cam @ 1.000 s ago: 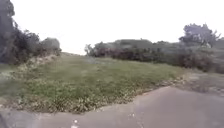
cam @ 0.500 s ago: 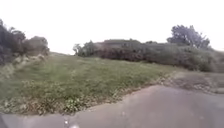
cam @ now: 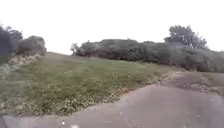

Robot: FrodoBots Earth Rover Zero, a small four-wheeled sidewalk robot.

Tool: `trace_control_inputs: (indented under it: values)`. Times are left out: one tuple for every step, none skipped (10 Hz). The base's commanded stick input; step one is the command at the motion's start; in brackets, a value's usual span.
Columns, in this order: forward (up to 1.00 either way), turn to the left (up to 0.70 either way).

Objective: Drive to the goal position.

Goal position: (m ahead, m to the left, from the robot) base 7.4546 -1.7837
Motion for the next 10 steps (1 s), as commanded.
trace_control_inputs:
  values:
    - [0.70, -0.35]
    - [0.70, -0.35]
    - [0.70, -0.35]
    - [0.70, -0.35]
    - [0.00, -0.70]
    - [0.00, -0.70]
    - [0.00, -0.70]
    - [0.00, -0.70]
    - [0.00, -0.70]
    - [0.00, -0.70]
